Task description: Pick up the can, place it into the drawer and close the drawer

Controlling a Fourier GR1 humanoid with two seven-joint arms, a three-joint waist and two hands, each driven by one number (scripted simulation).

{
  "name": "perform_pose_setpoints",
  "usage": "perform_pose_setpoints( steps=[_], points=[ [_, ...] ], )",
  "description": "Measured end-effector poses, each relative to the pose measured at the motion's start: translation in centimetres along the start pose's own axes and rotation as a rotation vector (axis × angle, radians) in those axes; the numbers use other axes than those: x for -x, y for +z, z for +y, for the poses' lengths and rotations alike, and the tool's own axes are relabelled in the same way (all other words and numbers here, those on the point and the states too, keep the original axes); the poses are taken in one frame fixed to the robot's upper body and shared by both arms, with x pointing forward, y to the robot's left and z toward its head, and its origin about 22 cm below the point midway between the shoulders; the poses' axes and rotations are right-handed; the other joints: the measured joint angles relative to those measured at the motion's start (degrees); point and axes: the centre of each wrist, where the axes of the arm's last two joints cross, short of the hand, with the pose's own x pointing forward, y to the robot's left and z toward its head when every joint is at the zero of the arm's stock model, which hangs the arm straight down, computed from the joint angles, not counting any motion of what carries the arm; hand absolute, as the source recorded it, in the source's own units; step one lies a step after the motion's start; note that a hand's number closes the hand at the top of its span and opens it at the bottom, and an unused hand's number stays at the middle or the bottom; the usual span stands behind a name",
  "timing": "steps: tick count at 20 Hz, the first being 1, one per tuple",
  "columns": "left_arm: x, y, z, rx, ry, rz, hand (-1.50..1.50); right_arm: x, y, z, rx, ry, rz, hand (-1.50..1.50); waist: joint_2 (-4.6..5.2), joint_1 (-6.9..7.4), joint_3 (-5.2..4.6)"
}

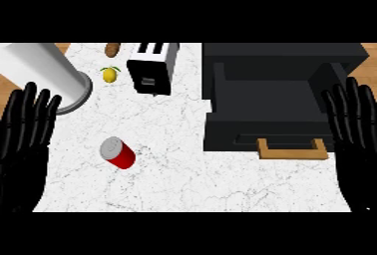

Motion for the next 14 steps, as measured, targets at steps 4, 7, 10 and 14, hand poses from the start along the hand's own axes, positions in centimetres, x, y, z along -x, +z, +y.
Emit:
perform_pose_setpoints(
  steps=[4,7,10,14],
  points=[
    [-0.2,-0.5,0.5,0.172,0.086,-0.035,-1.50,-0.2,0.3,0.0,-0.011,-0.010,-0.008,-1.50,1.58,-0.57,-0.17],
    [0.2,-0.6,1.1,0.360,0.143,0.003,-1.50,0.6,0.6,-0.5,0.020,-0.003,0.059,-1.50,2.24,-1.02,-0.28],
    [1.0,-0.3,3.1,0.466,0.110,0.141,-1.50,1.8,1.5,-1.5,0.116,0.026,0.188,-1.50,2.59,-1.05,-0.26],
    [1.3,-0.2,7.1,0.535,0.114,0.231,-1.50,1.6,2.8,-3.6,0.180,0.050,0.273,-1.50,2.54,-0.89,-0.23]
  ],
)
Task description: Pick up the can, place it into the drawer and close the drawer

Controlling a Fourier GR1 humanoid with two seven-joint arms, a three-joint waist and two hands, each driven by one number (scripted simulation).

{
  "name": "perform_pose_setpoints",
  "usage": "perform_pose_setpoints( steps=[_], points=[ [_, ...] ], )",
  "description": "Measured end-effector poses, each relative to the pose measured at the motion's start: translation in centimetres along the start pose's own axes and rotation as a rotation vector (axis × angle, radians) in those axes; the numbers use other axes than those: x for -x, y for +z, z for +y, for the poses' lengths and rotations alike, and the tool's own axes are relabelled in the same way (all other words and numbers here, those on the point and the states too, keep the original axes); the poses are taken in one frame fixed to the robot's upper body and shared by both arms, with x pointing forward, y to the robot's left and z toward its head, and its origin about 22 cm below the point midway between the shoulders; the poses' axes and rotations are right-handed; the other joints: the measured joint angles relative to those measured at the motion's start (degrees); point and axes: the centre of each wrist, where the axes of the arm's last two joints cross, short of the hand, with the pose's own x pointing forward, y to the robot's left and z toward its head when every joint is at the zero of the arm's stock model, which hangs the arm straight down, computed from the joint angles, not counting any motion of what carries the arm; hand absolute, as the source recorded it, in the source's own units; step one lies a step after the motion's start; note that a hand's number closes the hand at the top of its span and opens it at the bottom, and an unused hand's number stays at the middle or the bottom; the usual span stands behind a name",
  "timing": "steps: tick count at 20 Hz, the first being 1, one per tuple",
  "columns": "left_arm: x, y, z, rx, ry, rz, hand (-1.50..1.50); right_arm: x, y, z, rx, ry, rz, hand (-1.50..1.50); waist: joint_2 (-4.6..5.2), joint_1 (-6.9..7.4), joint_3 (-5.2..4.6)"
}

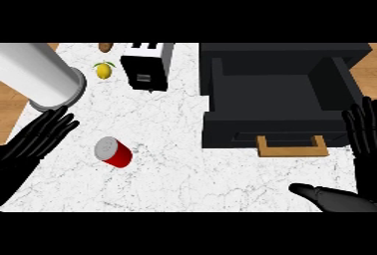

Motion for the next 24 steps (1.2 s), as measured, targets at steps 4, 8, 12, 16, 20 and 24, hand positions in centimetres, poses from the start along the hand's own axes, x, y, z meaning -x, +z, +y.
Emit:
perform_pose_setpoints(
  steps=[4,8,12,16,20,24],
  points=[
    [-1.2,1.8,2.3,0.041,0.011,0.037,-1.50,0.1,1.5,-2.0,0.026,0.008,0.033,-1.50,-0.08,0.21,0.03],
    [-2.4,3.0,4.2,0.056,0.019,0.048,-1.50,0.2,2.9,-4.0,0.042,0.009,0.039,-1.50,-0.10,0.25,0.05],
    [-2.7,4.0,5.7,0.054,0.029,0.063,-1.50,0.7,3.8,-5.7,0.044,0.010,0.047,-1.50,-0.10,0.26,0.04],
    [-3.4,4.6,6.7,0.034,0.072,0.078,-1.50,0.4,4.3,-6.7,0.041,0.006,0.046,-1.50,-0.11,0.31,0.05],
    [-3.3,4.0,7.5,0.005,0.143,0.105,-1.50,0.3,4.7,-8.2,0.036,0.004,0.049,-1.50,-0.09,0.13,0.05],
    [-3.0,3.1,7.6,0.007,0.225,0.126,-1.50,-0.1,5.7,-8.5,0.034,0.001,0.049,-1.50,-0.08,0.02,0.06]
  ],
)
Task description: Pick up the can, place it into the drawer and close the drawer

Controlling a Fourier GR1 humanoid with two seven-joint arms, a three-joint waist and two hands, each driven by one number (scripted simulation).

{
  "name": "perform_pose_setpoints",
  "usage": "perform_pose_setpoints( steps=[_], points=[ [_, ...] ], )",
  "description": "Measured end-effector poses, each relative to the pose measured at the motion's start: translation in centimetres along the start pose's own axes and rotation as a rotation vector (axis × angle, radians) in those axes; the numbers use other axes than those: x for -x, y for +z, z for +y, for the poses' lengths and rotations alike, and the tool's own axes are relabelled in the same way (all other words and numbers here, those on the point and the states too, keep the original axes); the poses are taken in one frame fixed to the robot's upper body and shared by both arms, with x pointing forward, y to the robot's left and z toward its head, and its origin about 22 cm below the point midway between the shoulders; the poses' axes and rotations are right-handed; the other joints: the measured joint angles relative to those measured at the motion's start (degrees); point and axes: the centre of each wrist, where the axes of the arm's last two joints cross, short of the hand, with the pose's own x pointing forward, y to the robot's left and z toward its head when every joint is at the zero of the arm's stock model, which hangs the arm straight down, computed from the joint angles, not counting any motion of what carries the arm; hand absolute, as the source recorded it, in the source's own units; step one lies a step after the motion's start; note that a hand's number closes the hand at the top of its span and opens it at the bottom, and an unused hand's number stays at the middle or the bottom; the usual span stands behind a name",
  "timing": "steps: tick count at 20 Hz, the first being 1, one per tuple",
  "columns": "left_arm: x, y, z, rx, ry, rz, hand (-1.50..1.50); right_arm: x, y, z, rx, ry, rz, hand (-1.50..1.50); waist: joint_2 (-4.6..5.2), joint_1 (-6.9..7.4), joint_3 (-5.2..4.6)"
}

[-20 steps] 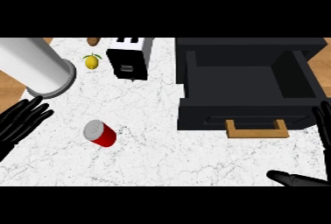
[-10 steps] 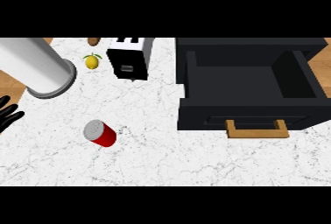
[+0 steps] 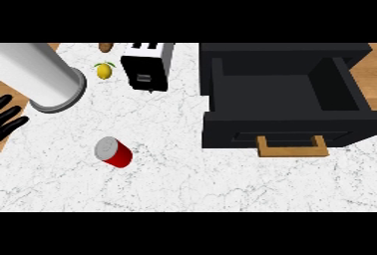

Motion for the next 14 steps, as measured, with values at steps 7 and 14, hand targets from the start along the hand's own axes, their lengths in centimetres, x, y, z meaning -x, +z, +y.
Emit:
perform_pose_setpoints(
  steps=[7,14],
  points=[
    [1.7,-1.6,-0.6,0.007,0.086,0.048,-1.50,-0.4,1.2,-1.6,-0.003,-0.009,0.001,-1.50,0.01,0.00,-0.02],
    [4.3,-4.2,-1.1,-0.005,0.104,0.083,-1.50,0.0,2.0,-2.8,0.001,-0.005,-0.008,-1.50,0.04,-0.09,-0.03]
  ],
)
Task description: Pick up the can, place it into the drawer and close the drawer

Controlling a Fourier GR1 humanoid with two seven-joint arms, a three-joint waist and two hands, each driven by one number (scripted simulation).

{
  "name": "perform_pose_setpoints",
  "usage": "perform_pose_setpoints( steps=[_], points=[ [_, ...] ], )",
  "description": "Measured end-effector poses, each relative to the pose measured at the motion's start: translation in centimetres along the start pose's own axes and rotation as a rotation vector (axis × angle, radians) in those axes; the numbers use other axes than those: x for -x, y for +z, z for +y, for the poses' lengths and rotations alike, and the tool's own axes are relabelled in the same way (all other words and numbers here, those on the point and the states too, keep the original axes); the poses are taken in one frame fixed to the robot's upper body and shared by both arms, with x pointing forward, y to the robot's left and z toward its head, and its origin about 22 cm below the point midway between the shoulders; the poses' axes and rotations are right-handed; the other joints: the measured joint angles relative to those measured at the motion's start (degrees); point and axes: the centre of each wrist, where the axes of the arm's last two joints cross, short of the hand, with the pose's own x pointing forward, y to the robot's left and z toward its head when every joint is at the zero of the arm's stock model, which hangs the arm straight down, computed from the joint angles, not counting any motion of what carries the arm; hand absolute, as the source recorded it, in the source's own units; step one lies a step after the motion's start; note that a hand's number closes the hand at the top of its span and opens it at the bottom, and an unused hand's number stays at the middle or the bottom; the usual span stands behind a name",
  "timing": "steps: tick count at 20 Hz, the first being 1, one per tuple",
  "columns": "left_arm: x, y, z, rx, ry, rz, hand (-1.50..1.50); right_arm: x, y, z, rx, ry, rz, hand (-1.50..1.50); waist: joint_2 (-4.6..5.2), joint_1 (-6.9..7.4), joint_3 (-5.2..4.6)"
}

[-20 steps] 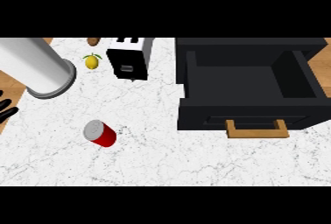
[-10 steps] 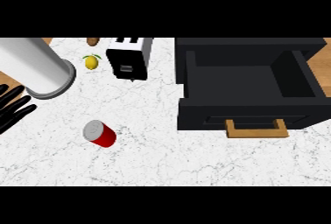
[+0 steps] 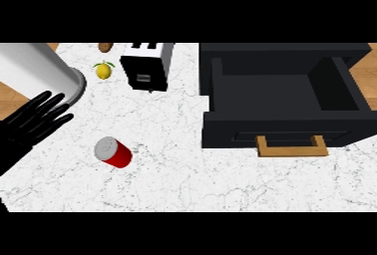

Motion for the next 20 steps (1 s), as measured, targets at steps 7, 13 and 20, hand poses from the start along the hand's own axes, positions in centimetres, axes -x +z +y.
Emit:
perform_pose_setpoints(
  steps=[7,13,20],
  points=[
    [2.8,-2.1,-1.3,-0.023,-0.021,0.034,-1.50,-0.6,0.5,-1.0,0.001,-0.005,0.001,-1.50,0.00,0.10,0.00],
    [5.4,-2.7,-1.0,-0.044,-0.046,0.042,-1.50,-0.8,0.9,-1.3,-0.003,0.003,0.006,-1.50,0.00,0.14,0.00],
    [9.4,-3.0,0.0,-0.097,-0.061,0.054,-1.50,-0.8,1.3,-2.0,-0.005,0.002,0.009,-1.50,0.02,0.11,-0.04]
  ],
)
